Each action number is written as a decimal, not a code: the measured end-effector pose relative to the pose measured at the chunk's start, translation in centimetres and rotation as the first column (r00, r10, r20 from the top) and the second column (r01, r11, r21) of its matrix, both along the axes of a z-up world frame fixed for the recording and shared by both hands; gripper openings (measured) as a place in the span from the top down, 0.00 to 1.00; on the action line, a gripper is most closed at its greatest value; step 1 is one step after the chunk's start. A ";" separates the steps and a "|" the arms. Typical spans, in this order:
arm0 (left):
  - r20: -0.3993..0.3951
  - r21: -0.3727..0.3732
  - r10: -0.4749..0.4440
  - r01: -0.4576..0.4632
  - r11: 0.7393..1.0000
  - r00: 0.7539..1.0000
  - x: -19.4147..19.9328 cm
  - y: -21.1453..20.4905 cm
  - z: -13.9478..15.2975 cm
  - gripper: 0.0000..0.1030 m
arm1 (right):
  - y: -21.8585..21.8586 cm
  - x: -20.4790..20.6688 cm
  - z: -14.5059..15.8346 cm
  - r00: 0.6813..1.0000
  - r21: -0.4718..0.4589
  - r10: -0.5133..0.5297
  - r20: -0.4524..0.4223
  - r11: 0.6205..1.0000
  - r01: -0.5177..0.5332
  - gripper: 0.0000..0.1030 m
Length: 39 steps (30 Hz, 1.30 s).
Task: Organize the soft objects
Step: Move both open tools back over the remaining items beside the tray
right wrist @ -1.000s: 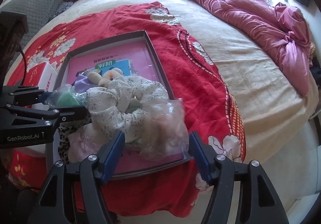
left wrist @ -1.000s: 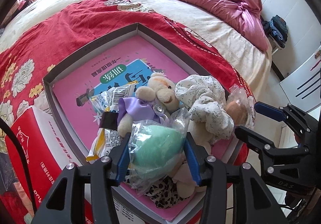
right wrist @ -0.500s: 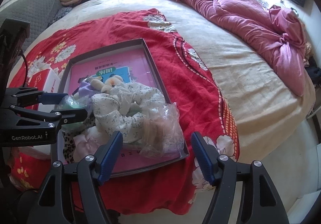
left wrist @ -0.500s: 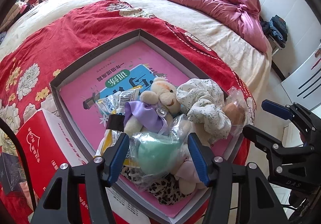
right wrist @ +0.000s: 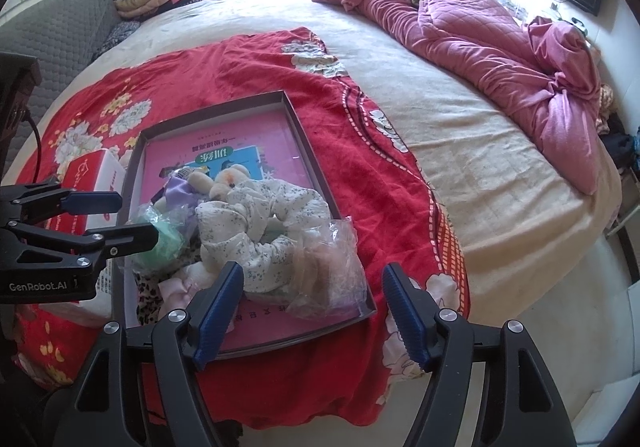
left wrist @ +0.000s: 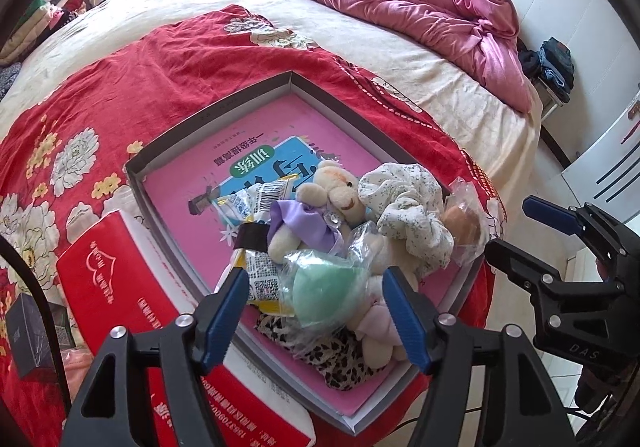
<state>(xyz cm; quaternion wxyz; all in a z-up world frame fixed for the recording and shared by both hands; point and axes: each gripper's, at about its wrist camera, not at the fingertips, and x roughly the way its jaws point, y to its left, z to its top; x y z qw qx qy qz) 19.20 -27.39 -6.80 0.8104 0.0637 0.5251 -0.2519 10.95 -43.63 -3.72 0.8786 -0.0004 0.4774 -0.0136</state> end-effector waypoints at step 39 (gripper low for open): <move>0.116 -0.018 0.071 -0.070 0.997 0.991 -5.6 3.7 6.5 0.12 | 2.3 -3.9 6.5 0.990 -0.102 -0.070 0.119 0.991 0.082 0.25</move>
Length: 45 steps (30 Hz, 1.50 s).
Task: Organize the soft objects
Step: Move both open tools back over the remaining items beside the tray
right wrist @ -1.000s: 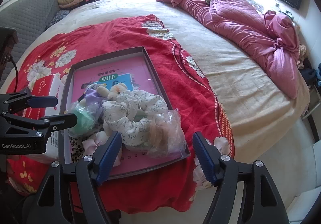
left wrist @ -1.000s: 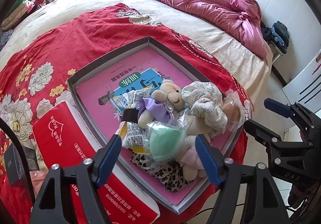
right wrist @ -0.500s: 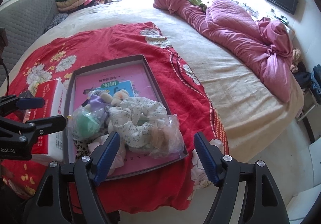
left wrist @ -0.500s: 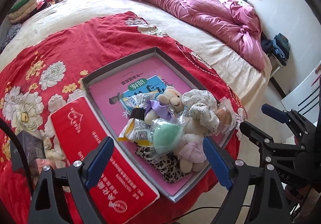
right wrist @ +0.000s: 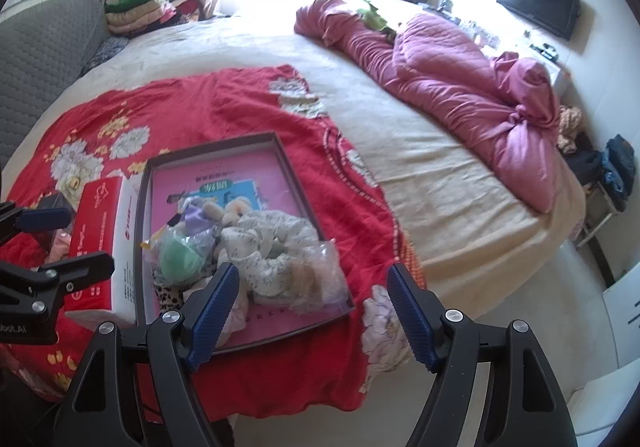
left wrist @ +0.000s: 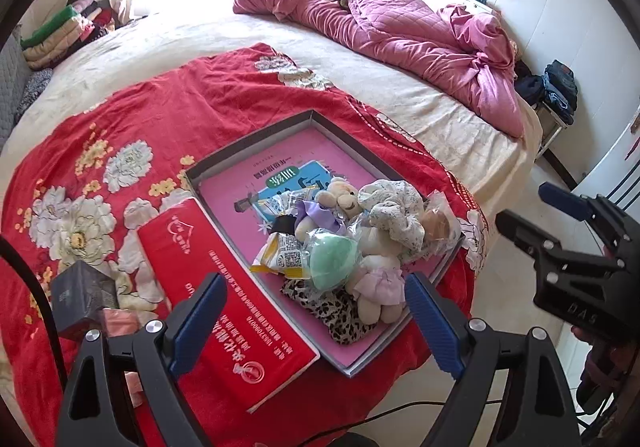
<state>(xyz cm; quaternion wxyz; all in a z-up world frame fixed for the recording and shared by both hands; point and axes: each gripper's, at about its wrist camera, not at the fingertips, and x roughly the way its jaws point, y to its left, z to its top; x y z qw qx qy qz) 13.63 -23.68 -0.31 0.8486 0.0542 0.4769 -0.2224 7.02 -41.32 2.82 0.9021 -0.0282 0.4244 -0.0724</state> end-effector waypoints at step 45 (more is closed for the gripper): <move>0.097 0.019 0.139 -0.141 0.990 0.986 -7.7 11.9 5.1 0.12 | 12.1 -6.3 6.4 0.976 -0.037 0.166 0.143 0.986 -0.162 0.25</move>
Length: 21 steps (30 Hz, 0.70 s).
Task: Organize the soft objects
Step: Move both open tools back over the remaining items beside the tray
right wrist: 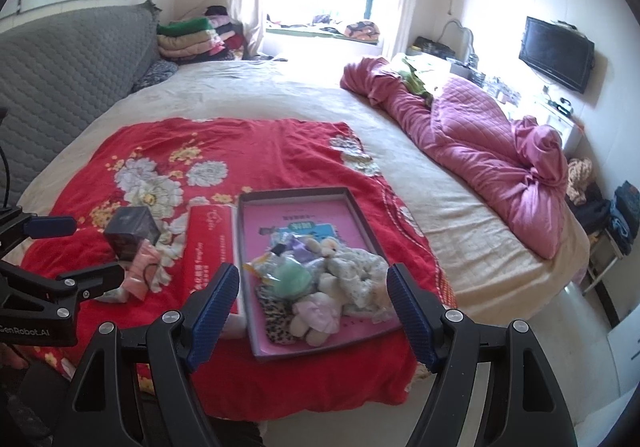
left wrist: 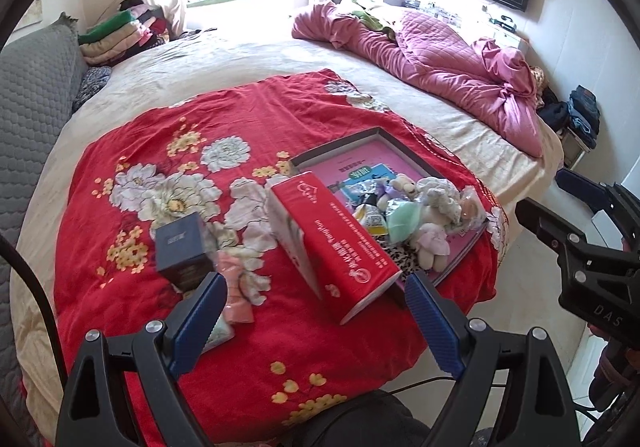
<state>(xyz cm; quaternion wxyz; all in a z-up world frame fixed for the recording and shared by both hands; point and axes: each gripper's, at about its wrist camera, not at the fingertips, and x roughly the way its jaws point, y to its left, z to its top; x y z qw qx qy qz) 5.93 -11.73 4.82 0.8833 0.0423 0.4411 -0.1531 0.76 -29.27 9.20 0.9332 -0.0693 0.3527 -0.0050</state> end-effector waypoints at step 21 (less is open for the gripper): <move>-0.001 0.013 0.191 -0.191 0.982 0.982 0.1 10.7 0.1 0.12 | 9.3 1.4 -1.0 0.978 0.000 0.207 -0.016 0.978 -0.207 0.25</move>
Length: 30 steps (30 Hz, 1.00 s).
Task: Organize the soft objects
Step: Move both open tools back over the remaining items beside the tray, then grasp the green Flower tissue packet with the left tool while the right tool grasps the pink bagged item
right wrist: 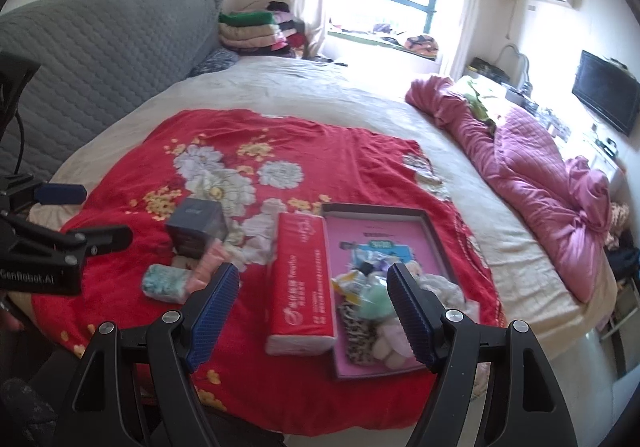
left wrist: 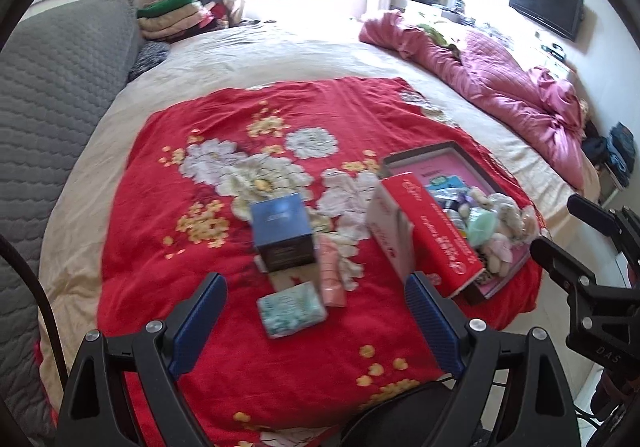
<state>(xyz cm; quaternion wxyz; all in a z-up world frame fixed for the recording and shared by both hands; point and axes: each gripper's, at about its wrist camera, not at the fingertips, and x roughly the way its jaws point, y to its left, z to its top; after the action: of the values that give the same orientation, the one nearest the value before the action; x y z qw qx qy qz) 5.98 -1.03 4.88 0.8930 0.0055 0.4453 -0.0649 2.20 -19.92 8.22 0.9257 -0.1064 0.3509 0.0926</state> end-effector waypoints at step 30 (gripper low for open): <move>-0.285 -0.028 0.093 -0.105 0.994 0.954 2.1 8.0 -13.2 0.12 | 8.4 3.4 -5.9 0.981 -0.043 0.142 -0.134 0.988 -0.149 0.25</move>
<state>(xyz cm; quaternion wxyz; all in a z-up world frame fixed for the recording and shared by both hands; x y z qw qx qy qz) 8.10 7.00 -8.33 0.8220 -0.0455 0.5669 -0.0298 5.62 -11.47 2.33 0.8884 -0.1501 0.4043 0.1576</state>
